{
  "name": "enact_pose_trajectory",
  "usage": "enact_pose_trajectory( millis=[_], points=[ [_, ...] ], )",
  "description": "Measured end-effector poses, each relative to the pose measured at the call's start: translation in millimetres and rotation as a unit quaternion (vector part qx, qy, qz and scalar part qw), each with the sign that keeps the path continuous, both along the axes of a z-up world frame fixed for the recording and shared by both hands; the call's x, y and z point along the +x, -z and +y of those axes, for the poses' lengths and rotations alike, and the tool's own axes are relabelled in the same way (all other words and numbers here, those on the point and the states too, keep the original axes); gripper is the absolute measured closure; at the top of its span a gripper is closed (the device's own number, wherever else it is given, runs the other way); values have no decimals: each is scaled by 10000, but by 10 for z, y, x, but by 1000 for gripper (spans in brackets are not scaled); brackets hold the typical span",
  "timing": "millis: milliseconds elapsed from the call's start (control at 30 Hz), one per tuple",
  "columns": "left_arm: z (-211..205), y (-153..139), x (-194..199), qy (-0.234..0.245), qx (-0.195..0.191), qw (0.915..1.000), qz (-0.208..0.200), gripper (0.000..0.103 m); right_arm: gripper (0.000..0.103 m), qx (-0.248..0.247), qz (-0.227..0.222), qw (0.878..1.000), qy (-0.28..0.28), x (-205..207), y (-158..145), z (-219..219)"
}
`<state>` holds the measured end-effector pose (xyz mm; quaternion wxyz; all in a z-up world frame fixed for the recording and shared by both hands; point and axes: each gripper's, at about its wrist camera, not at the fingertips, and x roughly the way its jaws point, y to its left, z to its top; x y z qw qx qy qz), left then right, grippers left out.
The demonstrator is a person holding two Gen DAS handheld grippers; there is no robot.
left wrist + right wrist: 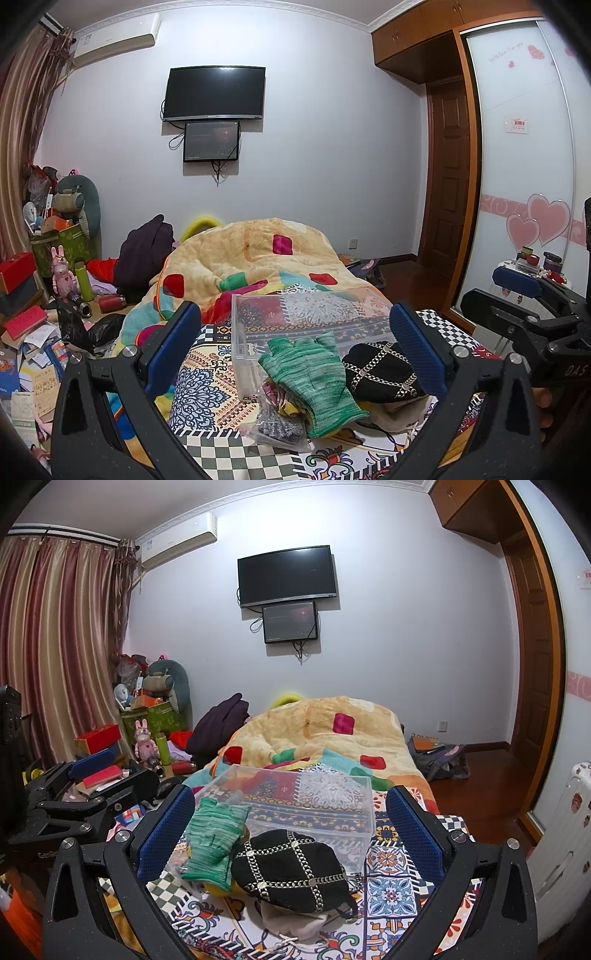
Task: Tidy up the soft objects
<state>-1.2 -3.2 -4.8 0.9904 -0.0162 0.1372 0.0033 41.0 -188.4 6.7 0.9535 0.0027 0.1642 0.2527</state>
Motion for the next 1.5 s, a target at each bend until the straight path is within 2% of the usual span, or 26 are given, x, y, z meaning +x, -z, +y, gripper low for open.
enact_pose_trajectory(
  millis=[1500],
  points=[
    [-11, -57, 11, 34, 1, 10000, 24, 0, 0, 24, 27, 10000, 2, -41, -65, 14]
  ],
)
